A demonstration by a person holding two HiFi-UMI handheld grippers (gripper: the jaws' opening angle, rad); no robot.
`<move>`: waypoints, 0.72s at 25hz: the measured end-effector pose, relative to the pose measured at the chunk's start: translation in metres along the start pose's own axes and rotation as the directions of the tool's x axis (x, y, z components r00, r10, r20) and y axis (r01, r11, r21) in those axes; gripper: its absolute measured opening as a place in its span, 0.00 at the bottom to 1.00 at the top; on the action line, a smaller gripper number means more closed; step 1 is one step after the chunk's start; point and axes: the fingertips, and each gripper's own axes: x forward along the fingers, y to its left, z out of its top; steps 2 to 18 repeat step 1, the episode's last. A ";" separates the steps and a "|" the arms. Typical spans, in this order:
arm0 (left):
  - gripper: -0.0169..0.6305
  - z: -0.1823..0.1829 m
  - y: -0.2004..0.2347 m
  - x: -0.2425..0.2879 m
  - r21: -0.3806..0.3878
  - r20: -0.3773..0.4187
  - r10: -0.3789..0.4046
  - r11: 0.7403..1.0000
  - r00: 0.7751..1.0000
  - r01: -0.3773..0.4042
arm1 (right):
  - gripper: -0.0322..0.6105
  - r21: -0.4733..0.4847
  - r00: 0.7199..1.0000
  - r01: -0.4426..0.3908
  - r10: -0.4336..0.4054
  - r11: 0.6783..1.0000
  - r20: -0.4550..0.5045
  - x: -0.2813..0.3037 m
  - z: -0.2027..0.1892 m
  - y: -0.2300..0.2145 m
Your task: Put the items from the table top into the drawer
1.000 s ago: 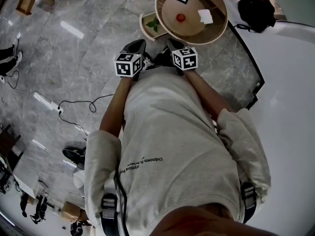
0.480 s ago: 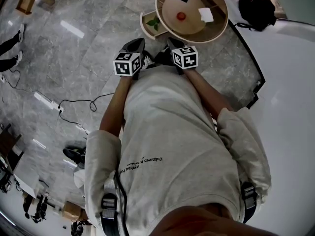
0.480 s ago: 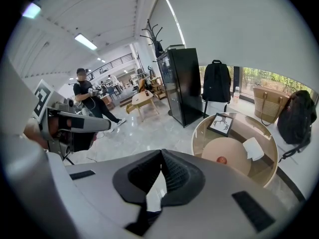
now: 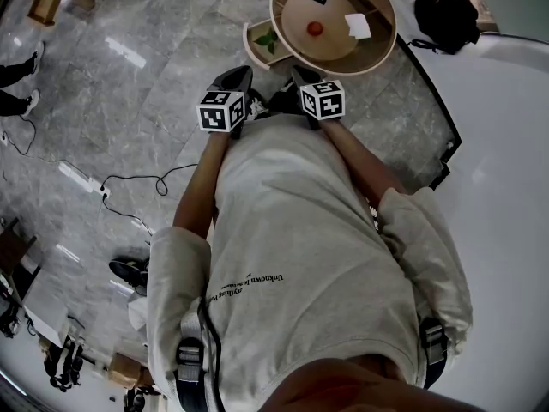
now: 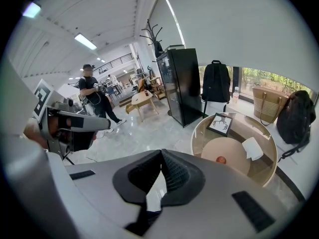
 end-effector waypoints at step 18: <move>0.06 0.000 -0.001 0.000 0.000 0.000 0.000 1.000 1.000 0.000 | 0.10 0.001 1.000 0.000 0.000 1.000 0.000 -0.001 -0.001 0.000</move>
